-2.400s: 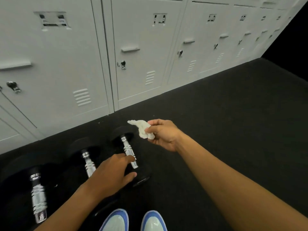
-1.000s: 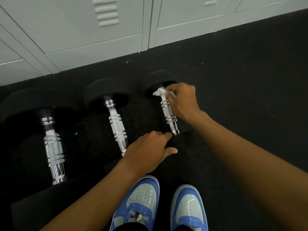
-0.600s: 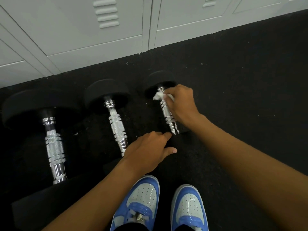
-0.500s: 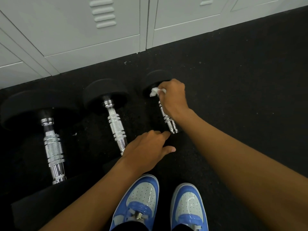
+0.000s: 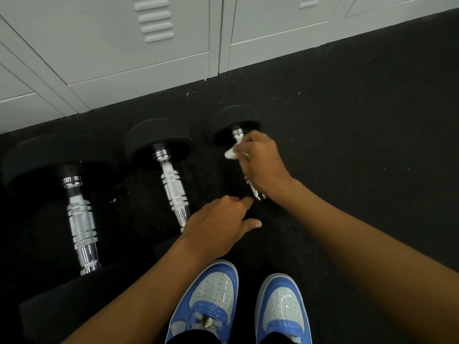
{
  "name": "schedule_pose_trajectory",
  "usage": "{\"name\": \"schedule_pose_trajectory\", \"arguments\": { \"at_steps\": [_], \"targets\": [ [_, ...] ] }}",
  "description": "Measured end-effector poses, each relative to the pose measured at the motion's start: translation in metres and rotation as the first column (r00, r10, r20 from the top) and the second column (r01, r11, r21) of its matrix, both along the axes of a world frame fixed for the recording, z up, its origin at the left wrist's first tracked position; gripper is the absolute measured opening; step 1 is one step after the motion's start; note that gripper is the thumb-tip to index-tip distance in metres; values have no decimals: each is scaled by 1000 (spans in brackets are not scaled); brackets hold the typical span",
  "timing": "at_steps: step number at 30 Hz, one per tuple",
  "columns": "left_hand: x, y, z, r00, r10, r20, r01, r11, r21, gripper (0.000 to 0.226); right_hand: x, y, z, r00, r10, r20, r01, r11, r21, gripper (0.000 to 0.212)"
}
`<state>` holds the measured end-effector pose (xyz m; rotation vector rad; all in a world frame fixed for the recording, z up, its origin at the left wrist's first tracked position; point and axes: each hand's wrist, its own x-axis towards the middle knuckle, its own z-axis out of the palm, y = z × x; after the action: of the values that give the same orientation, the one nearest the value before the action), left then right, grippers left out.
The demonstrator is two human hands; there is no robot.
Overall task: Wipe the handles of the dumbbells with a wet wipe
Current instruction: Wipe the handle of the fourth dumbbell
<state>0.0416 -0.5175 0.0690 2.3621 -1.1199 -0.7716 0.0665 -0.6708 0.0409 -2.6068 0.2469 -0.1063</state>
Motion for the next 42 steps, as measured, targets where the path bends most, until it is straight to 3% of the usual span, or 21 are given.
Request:
{"name": "schedule_pose_trajectory", "arguments": {
  "at_steps": [6, 11, 14, 17, 21, 27, 32, 38, 42],
  "targets": [
    [-1, -1, 1, 1000, -10, 16, 10, 1000, 4, 47, 14, -15, 7, 982, -185, -29, 186, 981, 62, 22],
    [0, 0, 0, 1000, -8, 15, 8, 1000, -2, 45, -11, -5, 8, 998, 45, -42, -46, 999, -19, 30],
    [0, 0, 0, 1000, -16, 23, 16, 1000, 4, 46, -15, -21, 10, 997, 18, -81, -19, 1000, -11, 34],
    [0, -1, 1, 1000, -7, 4, 7, 1000, 5, 46, 9, -17, 5, 994, 7, -109, -11, 999, -37, 24],
    [0, 0, -1, 1000, -6, 10, 6, 1000, -5, 42, -7, -2, 3, 981, 155, -115, -166, 982, -94, 20],
    [-1, -1, -1, 1000, -21, 19, 21, 1000, 2, 42, 9, -25, 4, 993, -57, -105, 54, 998, -36, 21],
    [0, 0, -1, 1000, -20, 8, 20, 1000, 8, 42, -9, -7, 7, 990, 102, -99, -108, 993, -51, 23],
    [0, -1, 0, 999, -28, 18, 27, 999, 24, 47, -2, -29, 7, 985, -56, -164, 57, 998, -3, 22],
    [0, -1, 1, 999, -23, 27, 22, 999, 38, 45, -5, -10, 11, 984, 71, -166, -77, 997, -28, 22]
  ]
}}
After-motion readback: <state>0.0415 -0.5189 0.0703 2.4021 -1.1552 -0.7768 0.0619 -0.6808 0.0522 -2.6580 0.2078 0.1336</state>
